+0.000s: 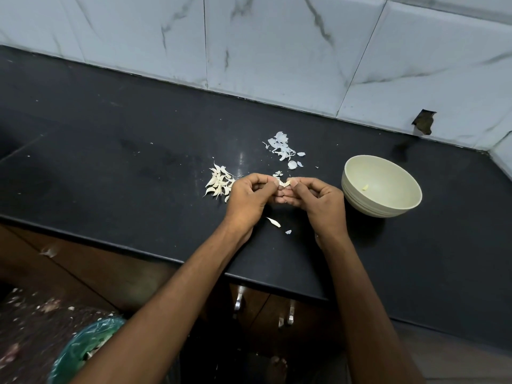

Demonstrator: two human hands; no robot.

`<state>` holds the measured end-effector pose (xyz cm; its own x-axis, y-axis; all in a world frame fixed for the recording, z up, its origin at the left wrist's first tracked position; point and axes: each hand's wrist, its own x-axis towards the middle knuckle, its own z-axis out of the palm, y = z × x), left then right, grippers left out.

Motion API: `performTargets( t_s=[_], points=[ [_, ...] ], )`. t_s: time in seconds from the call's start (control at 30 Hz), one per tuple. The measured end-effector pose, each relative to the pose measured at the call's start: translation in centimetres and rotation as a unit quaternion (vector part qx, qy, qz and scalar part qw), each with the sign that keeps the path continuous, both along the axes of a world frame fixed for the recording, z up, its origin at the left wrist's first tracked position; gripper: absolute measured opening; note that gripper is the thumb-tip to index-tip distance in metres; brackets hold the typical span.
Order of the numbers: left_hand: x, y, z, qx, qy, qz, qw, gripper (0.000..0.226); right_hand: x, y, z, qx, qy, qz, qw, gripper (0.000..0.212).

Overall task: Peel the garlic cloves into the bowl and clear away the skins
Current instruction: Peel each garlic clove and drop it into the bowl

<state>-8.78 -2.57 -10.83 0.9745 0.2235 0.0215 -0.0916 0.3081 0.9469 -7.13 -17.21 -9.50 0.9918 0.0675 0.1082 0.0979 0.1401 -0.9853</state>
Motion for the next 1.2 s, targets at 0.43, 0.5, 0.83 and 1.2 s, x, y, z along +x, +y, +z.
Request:
performTargets(
  t_s=[0.43,0.5,0.83,1.2],
  points=[
    [-0.3,0.0,0.6,-0.004,-0.042,0.0,0.999,0.017,0.4,-0.3,-0.6,-0.024,-0.033,0.032,0.999,0.015],
    [-0.2,-0.1,0.5,0.007,-0.042,0.004,0.999,0.017,0.5,-0.3,-0.7,-0.037,-0.043,0.037,0.998,0.016],
    [-0.3,0.0,0.1,0.036,-0.027,-0.008,0.999,0.013,0.2,-0.4,-0.5,-0.047,-0.046,0.025,0.998,0.02],
    [-0.2,0.3,0.1,0.02,-0.042,-0.022,0.999,0.018,0.2,-0.3,-0.6,-0.084,-0.079,0.014,0.993,0.017]
  ],
)
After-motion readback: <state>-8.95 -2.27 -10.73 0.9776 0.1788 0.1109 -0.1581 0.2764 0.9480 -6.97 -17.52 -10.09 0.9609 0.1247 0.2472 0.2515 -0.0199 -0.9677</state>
